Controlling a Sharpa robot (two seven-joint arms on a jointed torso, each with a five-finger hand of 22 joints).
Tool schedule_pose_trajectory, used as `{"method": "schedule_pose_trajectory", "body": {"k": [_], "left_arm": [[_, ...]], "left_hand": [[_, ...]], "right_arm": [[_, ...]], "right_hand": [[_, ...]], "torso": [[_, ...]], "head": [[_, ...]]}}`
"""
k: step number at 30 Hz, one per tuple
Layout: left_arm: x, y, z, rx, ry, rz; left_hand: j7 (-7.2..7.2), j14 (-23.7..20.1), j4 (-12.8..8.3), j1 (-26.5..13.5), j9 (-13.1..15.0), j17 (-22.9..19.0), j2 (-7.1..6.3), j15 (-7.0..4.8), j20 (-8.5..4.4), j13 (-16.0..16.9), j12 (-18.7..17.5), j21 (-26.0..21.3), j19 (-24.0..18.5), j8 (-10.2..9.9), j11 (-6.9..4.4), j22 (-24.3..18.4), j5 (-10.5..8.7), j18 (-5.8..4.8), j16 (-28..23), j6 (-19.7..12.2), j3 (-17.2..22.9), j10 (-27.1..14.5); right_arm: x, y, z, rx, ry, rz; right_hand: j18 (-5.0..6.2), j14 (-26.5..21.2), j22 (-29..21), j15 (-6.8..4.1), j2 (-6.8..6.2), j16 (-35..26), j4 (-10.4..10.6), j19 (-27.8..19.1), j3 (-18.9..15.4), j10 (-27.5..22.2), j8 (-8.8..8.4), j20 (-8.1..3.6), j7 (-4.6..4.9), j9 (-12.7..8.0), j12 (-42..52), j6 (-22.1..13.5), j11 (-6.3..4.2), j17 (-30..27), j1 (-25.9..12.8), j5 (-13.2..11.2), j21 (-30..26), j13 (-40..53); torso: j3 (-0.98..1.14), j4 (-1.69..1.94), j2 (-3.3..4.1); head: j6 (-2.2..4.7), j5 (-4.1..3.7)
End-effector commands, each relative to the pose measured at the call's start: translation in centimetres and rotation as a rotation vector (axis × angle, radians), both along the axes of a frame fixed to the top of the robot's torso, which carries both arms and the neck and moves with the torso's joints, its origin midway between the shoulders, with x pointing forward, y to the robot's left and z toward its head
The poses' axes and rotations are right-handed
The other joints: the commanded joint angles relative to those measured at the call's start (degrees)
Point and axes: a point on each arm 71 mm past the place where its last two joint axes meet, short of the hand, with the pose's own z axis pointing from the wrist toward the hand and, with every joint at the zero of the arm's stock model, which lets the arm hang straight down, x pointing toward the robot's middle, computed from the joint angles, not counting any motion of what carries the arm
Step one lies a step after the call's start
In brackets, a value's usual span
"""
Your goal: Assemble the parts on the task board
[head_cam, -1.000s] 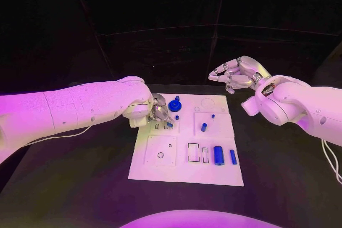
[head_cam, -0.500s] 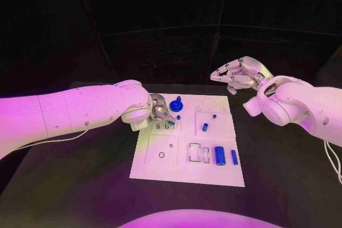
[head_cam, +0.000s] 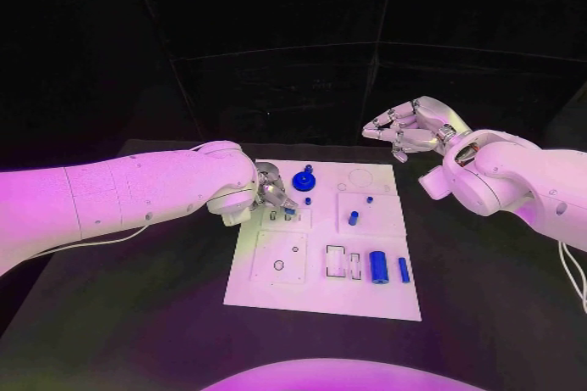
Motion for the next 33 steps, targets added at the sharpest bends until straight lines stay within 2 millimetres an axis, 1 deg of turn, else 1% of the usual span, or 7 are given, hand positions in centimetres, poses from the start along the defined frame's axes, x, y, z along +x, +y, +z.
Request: {"method": "schedule_pose_trajectory", "body": {"k": [1, 8, 13, 24, 27, 31, 33], "left_arm": [[0.11, 0.11, 0.01, 0.03, -0.014, -0.007], [0.18, 0.3, -0.22, 0.05, 0.004, -0.01], [0.17, 0.34, -0.31, 0.059, 0.016, -0.016], [0.15, 0.16, -0.48, 0.07, 0.033, -0.03], [0.11, 0.12, -0.55, 0.072, 0.039, -0.036], [0.04, 0.03, -0.65, 0.077, 0.045, -0.047], [0.05, 0.02, -0.67, 0.082, 0.043, -0.052]], "left_hand": [[-0.1, 5.8, -10.1, -0.1, 0.1, 15.1, 0.18, 0.01, 0.11, 0.0, 0.2, 0.2, 0.4, 0.3, -0.17, 0.0, 0.08, -0.48, 0.2, -0.1, 9.7, 0.5], [-0.11, 5.8, -10.1, -0.2, 0.1, 15.1, 0.12, 0.03, 0.12, -0.2, 0.0, 0.1, 0.4, 0.3, -0.17, -0.1, 0.05, -0.46, 0.2, 0.0, 9.7, 0.4], [-0.11, 5.8, -10.2, -0.2, 0.1, 15.1, 0.12, 0.03, 0.13, -0.2, 0.1, 0.1, 0.4, 0.4, -0.17, -0.1, 0.05, -0.46, 0.2, 0.0, 9.7, 0.4], [-0.13, 5.8, -10.3, -0.2, 0.1, 15.1, 0.09, 0.04, 0.14, -0.2, 0.1, 0.1, 0.4, 0.4, -0.18, -0.1, 0.05, -0.46, 0.2, 0.1, 9.7, 0.4], [-0.14, 5.8, -10.4, -0.2, 0.1, 15.1, 0.09, 0.05, 0.14, -0.2, 0.1, 0.0, 0.3, 0.4, -0.19, -0.1, 0.05, -0.45, 0.2, 0.1, 9.7, 0.4], [-0.14, 5.8, -10.4, -0.2, 0.1, 15.1, 0.08, 0.05, 0.15, -0.3, 0.0, 0.0, 0.3, 0.4, -0.19, -0.2, 0.05, -0.44, 0.2, 0.1, 9.8, 0.4], [-0.14, 5.8, -10.4, -0.2, 0.1, 15.1, 0.08, 0.05, 0.15, -0.2, 0.0, 0.0, 0.3, 0.4, -0.19, -0.2, 0.05, -0.44, 0.2, 0.1, 9.8, 0.4]], "right_arm": [[0.0, 0.11, 0.19, -0.003, -0.009, 0.01], [-0.01, 0.12, 0.18, -0.002, -0.008, 0.011], [0.03, 0.05, 0.17, -0.002, -0.006, 0.008], [0.06, 0.13, 0.15, -0.001, -0.004, 0.01], [0.07, 0.14, 0.14, -0.002, -0.004, 0.011], [0.1, 0.23, 0.13, -0.001, -0.004, 0.013], [0.1, 0.25, 0.13, -0.001, -0.004, 0.014]], "right_hand": [[0.51, -0.3, -0.2, 0.3, 0.49, -0.1, 0.0, -0.5, -0.2, 0.0, 0.26, -0.12, -0.11, 0.1, 0.1, -0.4, 0.28, -0.1, 0.0, 0.4, -0.4, -0.2], [0.52, -0.3, -0.2, 0.31, 0.5, -0.2, 0.0, -0.5, -0.2, 0.0, 0.26, -0.11, -0.11, 0.1, 0.0, -0.5, 0.29, -0.2, 0.0, 0.4, -0.5, -0.2], [0.52, -0.3, -0.2, 0.34, 0.59, -0.2, 0.0, -0.5, -0.3, 0.0, 0.28, -0.08, -0.08, 0.1, 0.0, -0.5, 0.32, -0.2, -0.1, 0.4, -0.5, -0.2], [0.52, -0.3, -0.2, 0.36, 0.68, -0.2, 0.1, -0.6, -0.3, 0.0, 0.31, -0.07, -0.07, 0.1, 0.0, -0.5, 0.33, -0.2, -0.1, 0.4, -0.5, -0.2], [0.53, -0.3, -0.2, 0.37, 0.76, -0.2, 0.1, -0.6, -0.3, 0.0, 0.33, -0.05, -0.06, 0.1, 0.0, -0.6, 0.34, -0.2, -0.2, 0.5, -0.5, -0.1], [0.53, -0.3, -0.3, 0.38, 0.8, -0.2, 0.1, -0.6, -0.3, 0.0, 0.34, -0.04, -0.06, 0.1, 0.0, -0.6, 0.34, -0.2, -0.2, 0.5, -0.5, -0.1], [0.54, -0.3, -0.3, 0.38, 0.8, -0.2, 0.1, -0.6, -0.3, 0.0, 0.35, -0.04, -0.06, 0.1, 0.0, -0.6, 0.34, -0.2, -0.2, 0.5, -0.5, -0.1]], "torso": [[0.0, -0.06, 0.08], [0.0, -0.09, 0.09], [-0.02, -0.01, 0.1], [0.01, -0.06, 0.1], [0.01, -0.02, 0.09], [0.02, -0.02, 0.08], [0.02, -0.02, 0.08]], "head": [[-0.01, -0.05], [-0.07, -0.08], [-0.14, -0.18], [-0.43, -0.03], [-0.49, -0.08], [-0.49, -0.07], [-0.36, 0.01]]}}
